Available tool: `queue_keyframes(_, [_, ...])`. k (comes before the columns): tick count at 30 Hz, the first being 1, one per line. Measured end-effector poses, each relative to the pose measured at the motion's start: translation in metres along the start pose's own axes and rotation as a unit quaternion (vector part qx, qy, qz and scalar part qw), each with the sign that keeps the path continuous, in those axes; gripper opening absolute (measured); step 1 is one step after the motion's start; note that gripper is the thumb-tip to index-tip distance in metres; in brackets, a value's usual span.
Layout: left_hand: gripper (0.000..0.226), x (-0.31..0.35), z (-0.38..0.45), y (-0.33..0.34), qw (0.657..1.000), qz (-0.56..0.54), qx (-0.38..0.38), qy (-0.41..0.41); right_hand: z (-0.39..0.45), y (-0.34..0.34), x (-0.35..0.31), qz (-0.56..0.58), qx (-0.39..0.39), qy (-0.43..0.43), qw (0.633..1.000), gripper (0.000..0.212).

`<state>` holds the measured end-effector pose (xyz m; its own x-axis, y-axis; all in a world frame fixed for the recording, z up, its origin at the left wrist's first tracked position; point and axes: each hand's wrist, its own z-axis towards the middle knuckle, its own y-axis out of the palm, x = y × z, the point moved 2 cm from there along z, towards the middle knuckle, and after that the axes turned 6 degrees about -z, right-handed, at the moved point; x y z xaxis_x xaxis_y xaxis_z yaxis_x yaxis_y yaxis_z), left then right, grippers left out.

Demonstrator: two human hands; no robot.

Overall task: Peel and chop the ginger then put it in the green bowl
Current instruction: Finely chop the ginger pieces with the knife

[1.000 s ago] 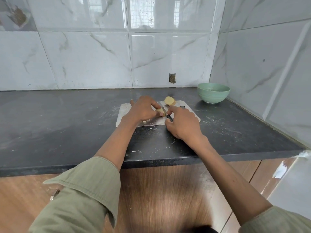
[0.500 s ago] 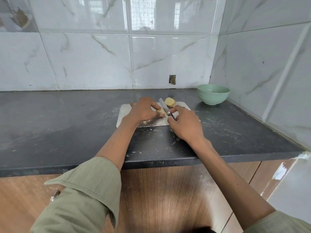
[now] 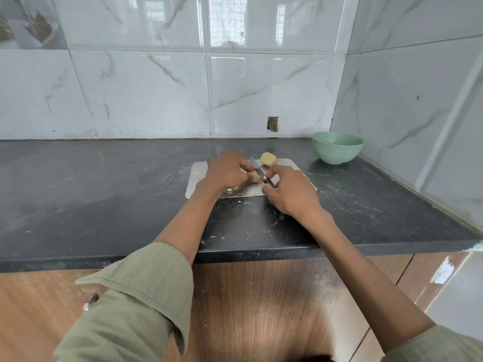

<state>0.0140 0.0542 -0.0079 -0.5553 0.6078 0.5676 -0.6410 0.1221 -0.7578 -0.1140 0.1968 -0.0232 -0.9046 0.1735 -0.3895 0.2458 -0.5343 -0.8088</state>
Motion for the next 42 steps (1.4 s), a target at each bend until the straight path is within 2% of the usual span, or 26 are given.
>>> queue_keyframes(5, [0.035,0.006,-0.002,-0.004,0.999,0.033,0.007,0.002,0.011,0.005,-0.007,-0.032,-0.033,-0.002,0.999,0.024])
queue_keyframes(14, [0.035,0.004,-0.005,-0.002,1.0,0.002,0.021,-0.005,-0.002,0.004,-0.004,-0.04,0.0,-0.002,0.999,0.023])
queue_keyframes(20, [0.038,0.0,-0.003,-0.001,0.999,-0.029,0.012,-0.019,0.002,0.002,0.002,-0.003,-0.012,0.053,0.998,0.022])
queue_keyframes(25, [0.045,-0.009,0.003,0.004,0.998,-0.052,-0.019,-0.012,-0.007,0.0,-0.01,-0.063,0.012,-0.023,0.998,0.025])
queue_keyframes(27, [0.051,-0.012,0.005,0.005,0.997,-0.07,-0.024,-0.004,-0.008,0.001,-0.009,-0.054,0.014,-0.02,0.998,0.024])
queue_keyframes(34, [0.036,-0.007,0.001,-0.001,0.999,-0.031,0.008,0.013,-0.002,0.003,0.003,0.036,0.003,0.015,0.999,0.023])
queue_keyframes(42, [0.037,-0.006,0.002,0.0,0.999,-0.027,0.01,0.014,-0.004,0.001,0.0,0.023,0.01,0.0,1.0,0.02])
